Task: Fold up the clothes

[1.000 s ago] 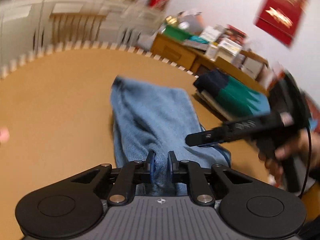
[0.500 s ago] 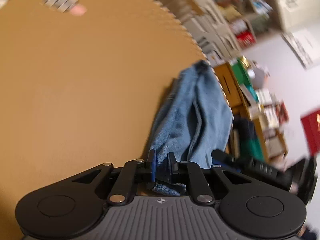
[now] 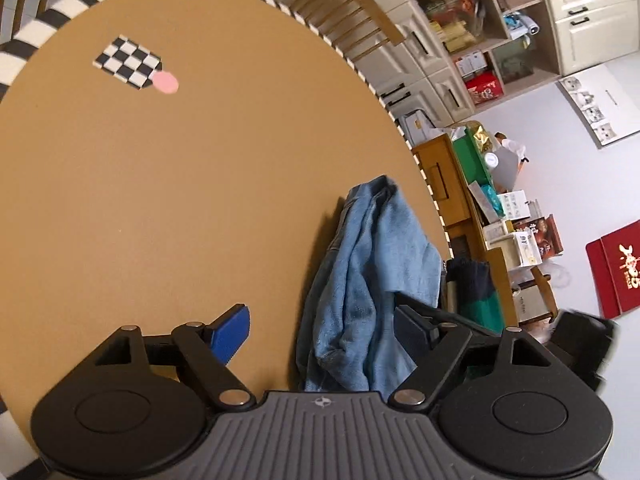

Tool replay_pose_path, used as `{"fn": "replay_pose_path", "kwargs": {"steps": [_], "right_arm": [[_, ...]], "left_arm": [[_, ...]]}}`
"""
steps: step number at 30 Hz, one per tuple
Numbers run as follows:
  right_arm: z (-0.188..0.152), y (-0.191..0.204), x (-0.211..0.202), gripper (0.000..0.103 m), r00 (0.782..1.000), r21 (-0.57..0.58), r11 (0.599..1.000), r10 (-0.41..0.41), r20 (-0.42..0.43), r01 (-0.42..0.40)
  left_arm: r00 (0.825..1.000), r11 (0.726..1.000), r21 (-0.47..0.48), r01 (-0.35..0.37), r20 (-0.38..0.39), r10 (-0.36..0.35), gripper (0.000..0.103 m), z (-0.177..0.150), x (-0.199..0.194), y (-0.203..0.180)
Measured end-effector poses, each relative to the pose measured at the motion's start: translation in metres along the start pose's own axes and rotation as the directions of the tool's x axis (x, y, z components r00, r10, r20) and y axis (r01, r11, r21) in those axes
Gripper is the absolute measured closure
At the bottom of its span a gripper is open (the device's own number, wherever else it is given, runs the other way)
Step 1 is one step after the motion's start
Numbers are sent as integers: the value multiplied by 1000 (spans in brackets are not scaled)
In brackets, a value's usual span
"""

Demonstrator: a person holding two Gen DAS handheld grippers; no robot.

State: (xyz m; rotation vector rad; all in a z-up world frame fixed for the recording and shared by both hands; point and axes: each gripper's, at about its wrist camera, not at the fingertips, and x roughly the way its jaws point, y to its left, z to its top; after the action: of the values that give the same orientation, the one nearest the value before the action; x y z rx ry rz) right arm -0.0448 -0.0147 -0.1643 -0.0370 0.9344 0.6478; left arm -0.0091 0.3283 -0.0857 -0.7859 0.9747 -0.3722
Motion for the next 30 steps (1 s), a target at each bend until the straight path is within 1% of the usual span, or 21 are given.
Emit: {"fn": "replay_pose_path", "kwargs": {"steps": [2,3,5,8,12,13,14,17,19,21,22,23,24,25,26,28,30], "right_arm": [[2,11,9,101,999,-50,998,35,-2,-35],[2,18,13,101,998,-71,996,57,-18,-58],[1,14,11,102,998,-39,997,67,-17,-68],[-1,7,5,103,997,23,997,77,-8,-77],[-4,-3,-3,95,996,105,990,88,6,-89],[-6,-7,-9,91,998,96,994,58,13,-59],[-7,-10,-17,91,1000,78,997,18,20,-19],[-23,-18,-2,92,999,67,997,-24,-44,27],[-31,-17,4,92,1000,23,999,-23,10,23],[-28,-25,-10,90,1000,98,995,6,3,-6],[-27,-33,-22,87,1000,167,986,16,26,-21],[-29,-42,-38,80,997,224,974,9,78,-26],[-31,-48,-52,75,993,244,970,-5,117,-23],[-34,-53,-60,67,992,245,969,-18,127,-14],[-37,-55,-64,66,994,238,971,-28,107,2],[-45,-50,-60,67,998,176,984,-28,52,19],[-54,-41,-50,67,999,110,993,-44,11,42]], "left_arm": [[1000,1000,-5,7,-9,-7,22,-3,-2,-2],[1000,1000,-7,11,-13,-11,22,-5,-3,-3],[1000,1000,-11,16,-21,-17,22,-8,-4,-5],[1000,1000,14,-6,-29,6,22,-10,-3,-11],[999,999,45,-4,-32,6,22,-6,-4,-15],[999,998,62,-6,-33,8,22,-5,-4,-18],[999,997,77,-10,-33,12,22,-6,-5,-19],[999,995,99,-11,-38,15,22,-6,-1,-24],[999,995,96,1,-52,4,22,-5,4,-29],[998,992,123,21,-65,-13,20,3,11,-43],[997,989,143,35,-69,-25,18,8,16,-52],[997,984,168,49,-71,-38,17,15,22,-62],[996,978,198,61,-73,-47,16,23,33,-74],[996,969,238,67,-77,-50,16,32,48,-88],[995,957,282,73,-91,-49,16,39,66,-100],[992,927,366,81,-116,-41,18,54,104,-124],[992,909,414,39,-126,15,22,67,140,-137]]}}
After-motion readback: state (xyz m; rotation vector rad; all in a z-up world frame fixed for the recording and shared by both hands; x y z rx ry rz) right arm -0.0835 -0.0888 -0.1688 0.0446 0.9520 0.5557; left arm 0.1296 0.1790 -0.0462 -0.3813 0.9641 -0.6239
